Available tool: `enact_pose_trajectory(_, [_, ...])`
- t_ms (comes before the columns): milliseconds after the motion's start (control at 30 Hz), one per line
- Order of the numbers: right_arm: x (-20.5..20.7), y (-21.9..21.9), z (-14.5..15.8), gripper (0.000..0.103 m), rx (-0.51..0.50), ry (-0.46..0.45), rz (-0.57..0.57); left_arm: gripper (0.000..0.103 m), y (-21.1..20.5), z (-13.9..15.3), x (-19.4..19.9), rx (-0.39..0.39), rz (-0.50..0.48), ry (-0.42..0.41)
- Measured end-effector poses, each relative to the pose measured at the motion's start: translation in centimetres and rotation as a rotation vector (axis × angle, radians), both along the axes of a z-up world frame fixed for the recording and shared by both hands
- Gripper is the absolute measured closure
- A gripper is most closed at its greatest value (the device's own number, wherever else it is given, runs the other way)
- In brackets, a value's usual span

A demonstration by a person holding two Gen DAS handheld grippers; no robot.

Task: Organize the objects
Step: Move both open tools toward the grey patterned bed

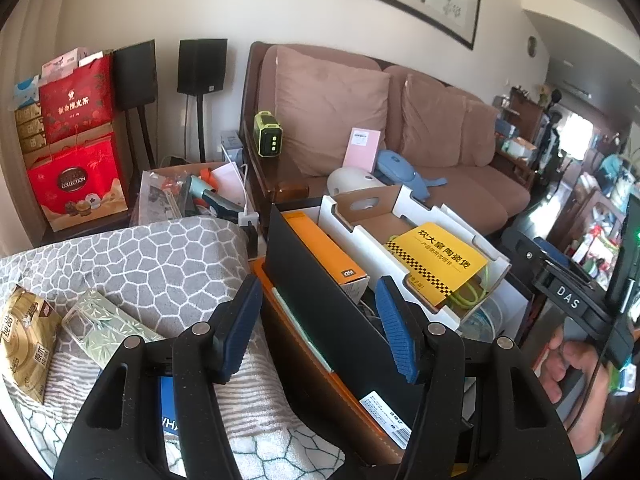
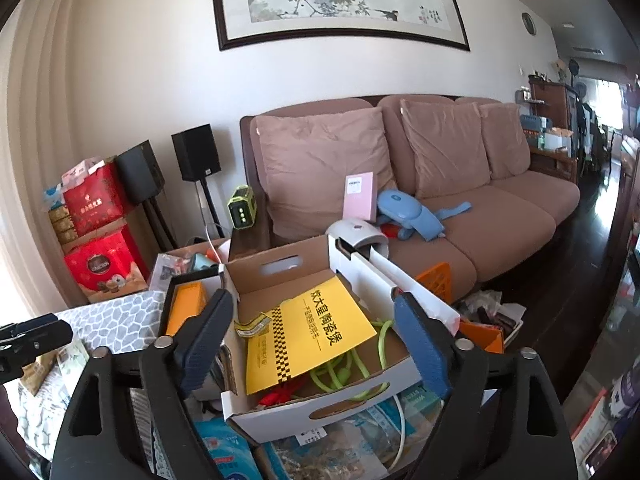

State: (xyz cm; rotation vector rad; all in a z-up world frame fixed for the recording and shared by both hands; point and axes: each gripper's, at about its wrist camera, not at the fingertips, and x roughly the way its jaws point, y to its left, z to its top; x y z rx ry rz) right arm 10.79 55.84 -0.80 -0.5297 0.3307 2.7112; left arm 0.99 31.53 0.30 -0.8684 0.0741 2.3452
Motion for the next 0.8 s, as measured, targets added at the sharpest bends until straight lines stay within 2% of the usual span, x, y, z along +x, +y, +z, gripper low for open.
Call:
enact_pose_trajectory(33, [0.1,-0.1,0.1,0.015,0.006,0.006,0.002,0.047,0.0,0.0,0.0,0.000,0.000,0.000])
enact_pose_trajectory(67, [0.1,-0.2,0.2,0.014,0.010,0.010,0.003,0.040,0.0,0.0,0.0,-0.001,0.001,0.001])
enact_pose_trajectory(100, [0.2,-0.3,0.2,0.011,0.015,0.016,0.005,0.029,-0.1,0.1,0.0,0.000,0.003,0.005])
enact_pose_trajectory(133, [0.2,-0.3,0.3,0.007,0.018,0.022,0.005,0.026,-0.1,0.2,0.2,0.006,0.008,0.018])
enact_pose_trajectory(200, [0.4,-0.4,0.4,0.000,0.026,0.035,0.005,0.024,-0.3,0.5,0.4,0.019,0.013,0.042])
enact_pose_trajectory(400, [0.6,-0.6,0.6,0.000,0.040,0.047,0.007,0.019,-0.3,1.1,0.8,0.025,0.006,0.075])
enact_pose_trajectory(500, [0.4,-0.7,0.6,0.000,0.048,0.041,0.012,0.009,-0.2,1.2,1.0,0.024,0.010,0.088])
enact_pose_trajectory(700, [0.4,-1.4,0.6,0.000,0.078,0.037,0.028,0.000,-0.4,1.5,1.1,0.021,0.026,0.122])
enact_pose_trajectory(800, [0.2,-1.7,0.6,0.000,0.093,0.035,0.033,0.000,-0.5,1.5,1.1,0.012,0.035,0.124])
